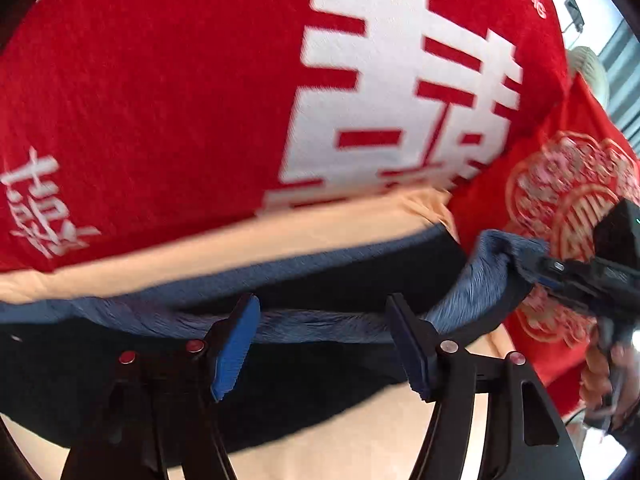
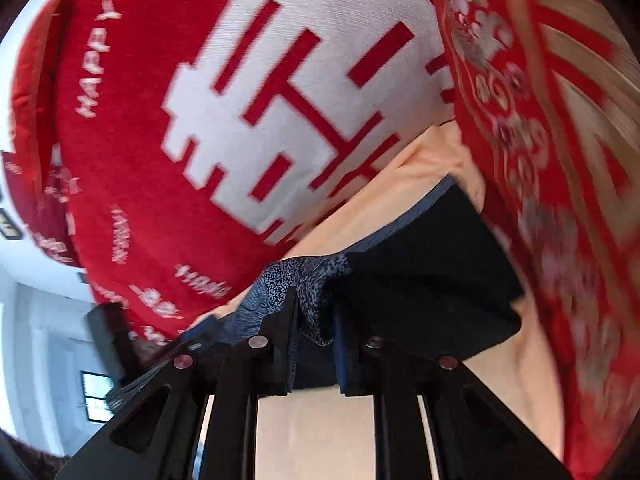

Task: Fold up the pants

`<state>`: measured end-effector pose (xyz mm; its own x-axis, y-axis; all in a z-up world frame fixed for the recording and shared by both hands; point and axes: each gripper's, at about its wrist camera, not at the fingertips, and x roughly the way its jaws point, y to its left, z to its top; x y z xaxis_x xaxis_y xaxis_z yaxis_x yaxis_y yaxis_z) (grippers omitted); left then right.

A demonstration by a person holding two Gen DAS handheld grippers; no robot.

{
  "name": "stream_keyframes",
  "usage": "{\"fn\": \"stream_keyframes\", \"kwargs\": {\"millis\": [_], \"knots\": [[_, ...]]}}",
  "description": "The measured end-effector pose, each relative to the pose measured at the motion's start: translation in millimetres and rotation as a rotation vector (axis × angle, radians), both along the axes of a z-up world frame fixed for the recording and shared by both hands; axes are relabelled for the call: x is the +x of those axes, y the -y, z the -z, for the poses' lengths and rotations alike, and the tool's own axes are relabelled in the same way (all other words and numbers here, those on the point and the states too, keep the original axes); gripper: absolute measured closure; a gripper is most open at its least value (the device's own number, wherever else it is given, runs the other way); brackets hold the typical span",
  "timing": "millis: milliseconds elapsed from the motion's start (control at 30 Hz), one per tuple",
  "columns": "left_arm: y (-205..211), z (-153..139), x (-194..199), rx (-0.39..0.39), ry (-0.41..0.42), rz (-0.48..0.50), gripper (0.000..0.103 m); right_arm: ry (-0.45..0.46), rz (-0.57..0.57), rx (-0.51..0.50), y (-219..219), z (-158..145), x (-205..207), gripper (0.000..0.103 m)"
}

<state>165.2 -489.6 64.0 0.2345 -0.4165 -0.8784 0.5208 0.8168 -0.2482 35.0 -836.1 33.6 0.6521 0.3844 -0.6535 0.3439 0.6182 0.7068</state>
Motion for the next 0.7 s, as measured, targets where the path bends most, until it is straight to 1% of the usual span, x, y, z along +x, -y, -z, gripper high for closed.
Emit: {"fn": "stream_keyframes", "kwargs": {"millis": [33,100,133,167,200,233,300,333,367,433,467,500,567,600,633,700], "knots": [[0,4,4,0.017,0.002,-0.015,0.036,-0.031,-0.003,-0.021,4,9,12,0.085],[-4,22,9,0.075,-0.011,-0.047,0.036,-0.111,-0.008,-0.125,6,24,30,0.079],[-8,36,10,0.127,-0.021,-0.06,0.036,-0.149,-0.017,-0.183,5,30,37,0.072],[-12,55,10,0.191,-0.024,-0.071,0.036,-0.192,-0.025,-0.241,3,35,43,0.044],[-15,67,10,0.234,-0.027,-0.077,0.036,-0.221,-0.03,-0.285,0,37,46,0.024],[-20,87,9,0.292,-0.044,-0.086,0.036,-0.201,-0.036,-0.297,-3,33,43,0.024],[-30,115,9,0.356,-0.093,-0.106,0.036,-0.152,-0.051,-0.305,-12,23,25,0.024],[-38,121,9,0.326,-0.1,-0.132,0.033,-0.137,-0.054,-0.298,-18,20,13,0.024],[-43,121,9,0.303,-0.084,-0.154,0.028,-0.139,-0.045,-0.284,-24,22,-3,0.024],[-45,123,10,0.31,-0.089,-0.171,0.026,-0.205,-0.008,-0.277,-28,35,-23,0.027],[-46,124,10,0.31,-0.09,-0.176,0.026,-0.239,0.019,-0.27,-27,47,-32,0.032],[-46,125,10,0.313,-0.089,-0.179,0.026,-0.269,0.045,-0.267,-25,55,-34,0.042],[-45,126,11,0.317,-0.084,-0.179,0.026,-0.317,0.114,-0.229,-16,72,-35,0.05],[-45,126,11,0.315,-0.084,-0.179,0.026,-0.319,0.163,-0.194,-8,80,-35,0.053],[-45,126,10,0.311,-0.082,-0.179,0.026,-0.318,0.187,-0.189,-5,84,-32,0.057],[-47,126,9,0.311,-0.077,-0.175,0.026,-0.304,0.181,-0.224,-4,80,-24,0.088]]}}
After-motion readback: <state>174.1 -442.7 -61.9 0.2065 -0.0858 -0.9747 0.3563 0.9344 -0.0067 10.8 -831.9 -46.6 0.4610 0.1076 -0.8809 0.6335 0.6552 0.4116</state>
